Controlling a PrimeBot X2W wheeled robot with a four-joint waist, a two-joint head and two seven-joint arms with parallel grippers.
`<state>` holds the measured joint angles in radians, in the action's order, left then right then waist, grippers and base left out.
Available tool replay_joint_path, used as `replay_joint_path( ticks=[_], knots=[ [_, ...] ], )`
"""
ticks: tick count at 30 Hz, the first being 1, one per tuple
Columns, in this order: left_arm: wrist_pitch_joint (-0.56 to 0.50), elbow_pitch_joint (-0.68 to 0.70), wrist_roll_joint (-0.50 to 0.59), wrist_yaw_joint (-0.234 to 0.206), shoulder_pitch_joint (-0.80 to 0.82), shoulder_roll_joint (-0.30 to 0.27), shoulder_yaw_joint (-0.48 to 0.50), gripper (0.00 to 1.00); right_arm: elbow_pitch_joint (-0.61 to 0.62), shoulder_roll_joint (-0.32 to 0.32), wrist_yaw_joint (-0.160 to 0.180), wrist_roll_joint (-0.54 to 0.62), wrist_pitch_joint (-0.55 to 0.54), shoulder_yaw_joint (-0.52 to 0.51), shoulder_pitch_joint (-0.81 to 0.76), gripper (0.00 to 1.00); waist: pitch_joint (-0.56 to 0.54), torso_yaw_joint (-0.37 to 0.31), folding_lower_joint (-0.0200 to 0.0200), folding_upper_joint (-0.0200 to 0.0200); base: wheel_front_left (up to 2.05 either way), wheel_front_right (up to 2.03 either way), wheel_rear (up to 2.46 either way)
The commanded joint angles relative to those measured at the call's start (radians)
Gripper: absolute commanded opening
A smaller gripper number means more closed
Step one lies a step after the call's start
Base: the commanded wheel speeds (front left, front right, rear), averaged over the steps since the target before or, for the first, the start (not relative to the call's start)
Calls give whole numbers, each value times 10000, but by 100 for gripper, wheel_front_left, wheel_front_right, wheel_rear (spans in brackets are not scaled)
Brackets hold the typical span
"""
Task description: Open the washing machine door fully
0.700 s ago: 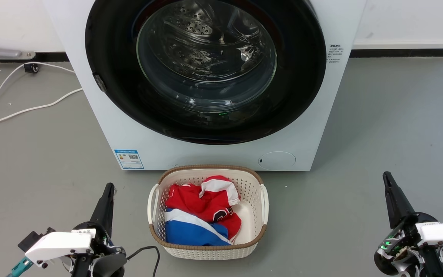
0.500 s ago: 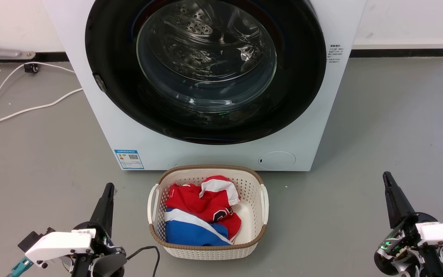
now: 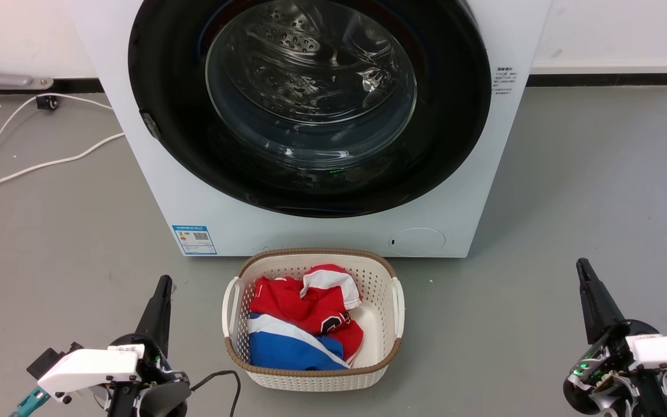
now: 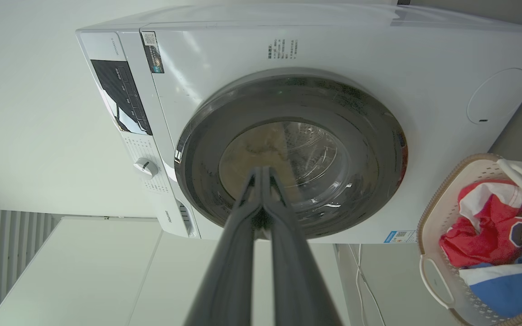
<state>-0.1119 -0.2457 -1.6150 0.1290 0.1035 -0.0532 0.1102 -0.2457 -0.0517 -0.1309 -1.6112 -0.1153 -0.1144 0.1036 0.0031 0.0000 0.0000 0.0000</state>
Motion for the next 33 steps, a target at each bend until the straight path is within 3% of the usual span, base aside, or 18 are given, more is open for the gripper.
replay_joint_path(
  ticks=[1, 17, 18, 33],
  knots=[
    [-40, -7, 10, 35, 99, 12, 40, 0, -8, 22, 3, -19, -21, -2, 99, 0, 0, 0, 0, 0, 0, 0, 0],
    [-1, -20, 6, 0, -12, 8, 4, 0, -19, 2, 0, 7, 8, -2, -16, 0, 1, 0, 0, 0, 0, 0, 0],
    [7, -87, 8, -8, -47, 13, -9, 100, -89, 4, 2, 9, 12, 6, -62, 100, 1, 0, 0, 0, 0, 0, 0],
    [636, -59, 735, -6, -361, 37, 26, 100, 16, 10, 2, 606, 639, 75, -397, 100, 23, -17, 0, 0, 0, 0, 0]
  ],
)
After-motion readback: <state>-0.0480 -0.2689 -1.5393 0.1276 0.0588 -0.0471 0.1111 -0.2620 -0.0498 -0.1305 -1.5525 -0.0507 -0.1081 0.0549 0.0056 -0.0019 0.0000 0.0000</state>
